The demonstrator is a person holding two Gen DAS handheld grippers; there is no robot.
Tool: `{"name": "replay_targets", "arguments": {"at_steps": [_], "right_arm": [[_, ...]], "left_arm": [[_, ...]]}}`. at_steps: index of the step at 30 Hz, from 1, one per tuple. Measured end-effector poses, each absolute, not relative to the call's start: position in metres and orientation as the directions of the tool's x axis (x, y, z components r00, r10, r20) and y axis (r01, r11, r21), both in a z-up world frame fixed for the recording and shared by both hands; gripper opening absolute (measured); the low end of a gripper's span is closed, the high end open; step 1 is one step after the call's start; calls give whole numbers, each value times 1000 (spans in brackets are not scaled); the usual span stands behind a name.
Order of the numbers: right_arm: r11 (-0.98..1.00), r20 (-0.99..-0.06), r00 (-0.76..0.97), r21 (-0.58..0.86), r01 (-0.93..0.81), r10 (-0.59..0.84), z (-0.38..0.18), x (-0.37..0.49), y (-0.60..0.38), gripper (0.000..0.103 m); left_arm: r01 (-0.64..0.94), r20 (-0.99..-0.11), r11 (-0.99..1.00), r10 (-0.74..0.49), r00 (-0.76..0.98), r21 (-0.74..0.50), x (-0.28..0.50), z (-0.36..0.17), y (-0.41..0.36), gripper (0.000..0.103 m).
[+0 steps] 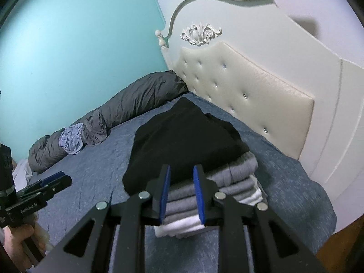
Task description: Fold clothes
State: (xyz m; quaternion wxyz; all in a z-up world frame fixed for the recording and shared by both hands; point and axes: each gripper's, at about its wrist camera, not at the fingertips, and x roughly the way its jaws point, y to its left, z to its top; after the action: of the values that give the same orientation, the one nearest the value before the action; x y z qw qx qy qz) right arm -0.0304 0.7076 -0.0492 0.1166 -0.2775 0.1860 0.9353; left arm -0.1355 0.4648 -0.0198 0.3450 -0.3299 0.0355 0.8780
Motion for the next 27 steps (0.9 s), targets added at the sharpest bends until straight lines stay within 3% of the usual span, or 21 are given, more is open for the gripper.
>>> {"name": "replay_targets", "arguments": {"at_steps": [8, 12, 24, 27], "right_arm": [[-904, -548, -828, 287, -318, 117, -37, 2, 682, 28], [-907, -540, -836, 298, -299, 99, -29, 21, 667, 44], [-911, -531, -839, 274, -307, 123, -21, 64, 625, 52], [-914, -518, -848, 280, -292, 112, -16, 72, 615, 65]], "left_arm": [[-640, -578, -751, 598, -555, -162, -105, 0, 438, 71], [-645, -565, -748, 604, -562, -158, -90, 8, 421, 74], [-654, -538, -742, 615, -576, -149, -54, 24, 383, 82], [-658, -528, -738, 621, -579, -147, -46, 28, 376, 83]]}}
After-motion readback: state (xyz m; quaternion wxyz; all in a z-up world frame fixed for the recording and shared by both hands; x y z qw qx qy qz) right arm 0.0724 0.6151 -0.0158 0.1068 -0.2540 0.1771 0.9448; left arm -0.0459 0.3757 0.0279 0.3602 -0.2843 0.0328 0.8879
